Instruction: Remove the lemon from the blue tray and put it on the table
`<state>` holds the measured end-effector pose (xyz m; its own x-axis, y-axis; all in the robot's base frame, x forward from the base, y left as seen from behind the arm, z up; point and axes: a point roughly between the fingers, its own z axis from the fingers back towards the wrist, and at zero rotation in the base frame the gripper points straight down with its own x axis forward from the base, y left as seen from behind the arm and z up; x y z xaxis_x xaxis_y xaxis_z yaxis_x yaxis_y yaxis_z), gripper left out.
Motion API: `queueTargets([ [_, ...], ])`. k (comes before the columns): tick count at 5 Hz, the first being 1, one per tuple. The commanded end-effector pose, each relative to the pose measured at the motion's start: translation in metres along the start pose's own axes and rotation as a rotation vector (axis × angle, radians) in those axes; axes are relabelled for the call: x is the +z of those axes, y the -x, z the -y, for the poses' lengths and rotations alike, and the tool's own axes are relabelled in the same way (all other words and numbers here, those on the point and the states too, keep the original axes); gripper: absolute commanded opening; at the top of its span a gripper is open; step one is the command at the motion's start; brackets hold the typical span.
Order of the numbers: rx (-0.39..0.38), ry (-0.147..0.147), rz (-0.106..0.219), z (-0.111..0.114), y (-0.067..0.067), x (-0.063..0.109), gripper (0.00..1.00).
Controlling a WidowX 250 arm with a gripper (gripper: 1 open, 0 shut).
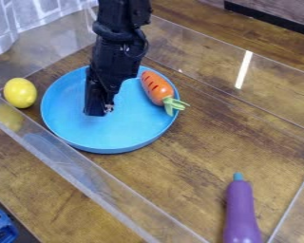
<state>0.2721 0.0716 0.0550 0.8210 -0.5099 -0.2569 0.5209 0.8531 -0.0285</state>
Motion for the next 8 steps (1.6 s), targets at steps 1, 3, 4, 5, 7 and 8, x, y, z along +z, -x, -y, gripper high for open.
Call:
queueTargets([
  [1, -0.014, -0.05, 0.07, -0.001, -0.002, 0.024, 1.0],
  [3, -0.025, -0.036, 0.077, -0.007, 0.003, 0.024, 1.0],
  [4, -0.01, -0.032, 0.08, -0.013, 0.011, 0.023, 1.0],
  [5, 0.018, -0.038, 0.064, -0.031, 0.031, 0.024, 1.0],
  [7, 0.054, -0.053, 0.027, -0.063, 0.059, 0.021, 1.0],
  [8, 0.054, -0.055, 0.021, -0.065, 0.061, 0.015, 1.0],
])
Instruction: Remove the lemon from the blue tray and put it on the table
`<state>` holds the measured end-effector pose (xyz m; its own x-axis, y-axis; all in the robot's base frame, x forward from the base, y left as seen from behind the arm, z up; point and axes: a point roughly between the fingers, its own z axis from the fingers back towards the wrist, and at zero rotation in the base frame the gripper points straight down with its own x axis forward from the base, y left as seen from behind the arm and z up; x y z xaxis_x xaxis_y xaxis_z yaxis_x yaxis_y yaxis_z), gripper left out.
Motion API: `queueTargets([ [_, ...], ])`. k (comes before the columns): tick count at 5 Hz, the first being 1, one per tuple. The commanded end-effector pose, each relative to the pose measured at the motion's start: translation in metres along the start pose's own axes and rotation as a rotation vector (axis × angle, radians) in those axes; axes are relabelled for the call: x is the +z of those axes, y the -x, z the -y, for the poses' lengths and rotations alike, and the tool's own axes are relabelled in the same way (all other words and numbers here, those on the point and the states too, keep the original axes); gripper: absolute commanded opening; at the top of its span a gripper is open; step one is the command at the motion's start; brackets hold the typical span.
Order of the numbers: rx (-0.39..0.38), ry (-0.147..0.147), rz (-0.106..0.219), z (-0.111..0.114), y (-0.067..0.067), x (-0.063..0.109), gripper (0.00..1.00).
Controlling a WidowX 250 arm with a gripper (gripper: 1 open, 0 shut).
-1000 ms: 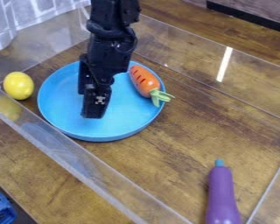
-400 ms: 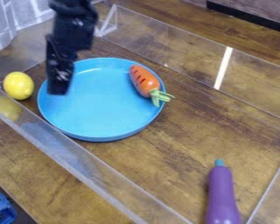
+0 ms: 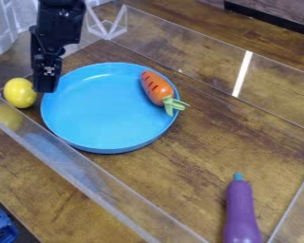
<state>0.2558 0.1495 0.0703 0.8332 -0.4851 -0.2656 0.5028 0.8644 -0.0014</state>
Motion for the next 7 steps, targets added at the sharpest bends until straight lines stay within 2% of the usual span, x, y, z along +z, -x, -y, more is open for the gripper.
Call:
queueTargets([
  [1, 0.022, -0.049, 0.017, -0.008, 0.002, 0.005, 1.0],
  [3, 0.021, -0.072, -0.003, -0.007, -0.002, -0.01, 1.0],
  [5, 0.031, -0.088, -0.009, -0.006, -0.006, -0.02, 1.0],
  [7, 0.033, -0.094, -0.015, -0.003, -0.01, -0.026, 1.0],
])
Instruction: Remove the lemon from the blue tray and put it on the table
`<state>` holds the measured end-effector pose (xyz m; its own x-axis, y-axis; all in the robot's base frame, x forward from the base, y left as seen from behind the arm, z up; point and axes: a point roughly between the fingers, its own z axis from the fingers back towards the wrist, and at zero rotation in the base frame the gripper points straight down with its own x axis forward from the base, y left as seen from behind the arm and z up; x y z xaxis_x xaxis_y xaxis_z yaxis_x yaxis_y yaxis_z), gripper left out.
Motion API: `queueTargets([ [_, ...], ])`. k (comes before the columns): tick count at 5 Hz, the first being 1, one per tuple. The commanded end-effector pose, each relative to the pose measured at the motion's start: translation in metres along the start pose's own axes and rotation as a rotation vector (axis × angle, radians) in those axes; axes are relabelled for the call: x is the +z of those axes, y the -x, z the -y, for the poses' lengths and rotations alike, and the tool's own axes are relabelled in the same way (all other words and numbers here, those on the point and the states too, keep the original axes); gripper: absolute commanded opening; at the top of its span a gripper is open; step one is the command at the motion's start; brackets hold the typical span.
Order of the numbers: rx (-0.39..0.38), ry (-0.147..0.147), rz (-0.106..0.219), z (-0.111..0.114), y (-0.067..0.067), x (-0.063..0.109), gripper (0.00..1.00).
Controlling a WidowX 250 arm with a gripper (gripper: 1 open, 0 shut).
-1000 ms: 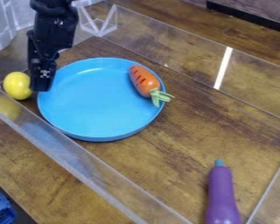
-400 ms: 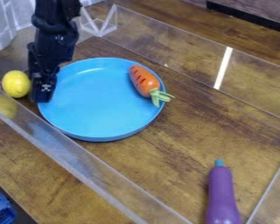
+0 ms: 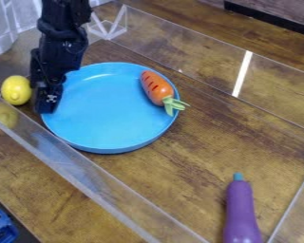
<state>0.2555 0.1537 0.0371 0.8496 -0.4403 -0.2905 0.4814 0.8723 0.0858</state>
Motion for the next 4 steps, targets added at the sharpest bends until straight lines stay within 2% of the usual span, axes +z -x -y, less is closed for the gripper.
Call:
queueTargets([
  [1, -0.01, -0.027, 0.009, 0.002, -0.005, 0.003, 1.0],
  [4, -0.014, -0.066, 0.0, 0.009, -0.014, -0.01, 1.0],
])
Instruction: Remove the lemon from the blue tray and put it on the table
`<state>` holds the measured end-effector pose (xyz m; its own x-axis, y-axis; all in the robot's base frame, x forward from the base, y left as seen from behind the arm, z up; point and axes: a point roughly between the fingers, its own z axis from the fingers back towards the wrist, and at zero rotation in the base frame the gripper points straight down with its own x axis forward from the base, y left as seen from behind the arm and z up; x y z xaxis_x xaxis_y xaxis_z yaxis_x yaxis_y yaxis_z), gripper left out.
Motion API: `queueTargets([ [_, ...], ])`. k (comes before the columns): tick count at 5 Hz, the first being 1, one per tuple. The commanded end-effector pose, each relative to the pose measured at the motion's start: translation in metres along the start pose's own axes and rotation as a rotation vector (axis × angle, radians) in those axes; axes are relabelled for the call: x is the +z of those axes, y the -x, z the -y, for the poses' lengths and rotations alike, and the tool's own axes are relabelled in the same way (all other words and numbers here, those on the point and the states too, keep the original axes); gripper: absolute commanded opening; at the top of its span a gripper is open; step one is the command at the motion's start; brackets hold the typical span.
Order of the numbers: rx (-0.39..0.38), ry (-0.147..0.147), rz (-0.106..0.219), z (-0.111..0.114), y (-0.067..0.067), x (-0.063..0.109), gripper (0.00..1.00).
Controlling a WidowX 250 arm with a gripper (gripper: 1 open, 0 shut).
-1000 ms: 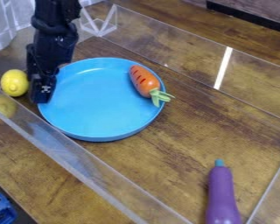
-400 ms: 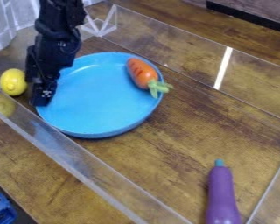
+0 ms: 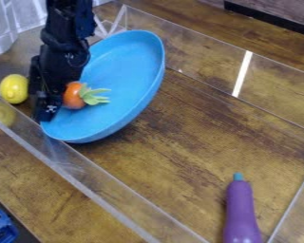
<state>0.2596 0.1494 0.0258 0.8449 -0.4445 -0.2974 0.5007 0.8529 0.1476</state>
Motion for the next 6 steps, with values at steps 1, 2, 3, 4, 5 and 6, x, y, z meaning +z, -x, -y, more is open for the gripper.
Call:
queueTargets([
  [1, -0.006, -0.012, 0.007, 0.009, -0.009, -0.002, 1.0],
  [2, -0.001, -0.013, 0.016, 0.01, -0.012, -0.005, 1.0],
  [3, 0.005, -0.013, 0.026, 0.01, -0.015, -0.008, 1.0],
  [4, 0.01, -0.012, 0.034, 0.011, -0.018, -0.011, 1.0],
  [5, 0.012, -0.01, 0.042, 0.012, -0.021, -0.015, 1.0],
  [6, 0.014, -0.007, 0.048, 0.014, -0.024, -0.018, 1.0],
])
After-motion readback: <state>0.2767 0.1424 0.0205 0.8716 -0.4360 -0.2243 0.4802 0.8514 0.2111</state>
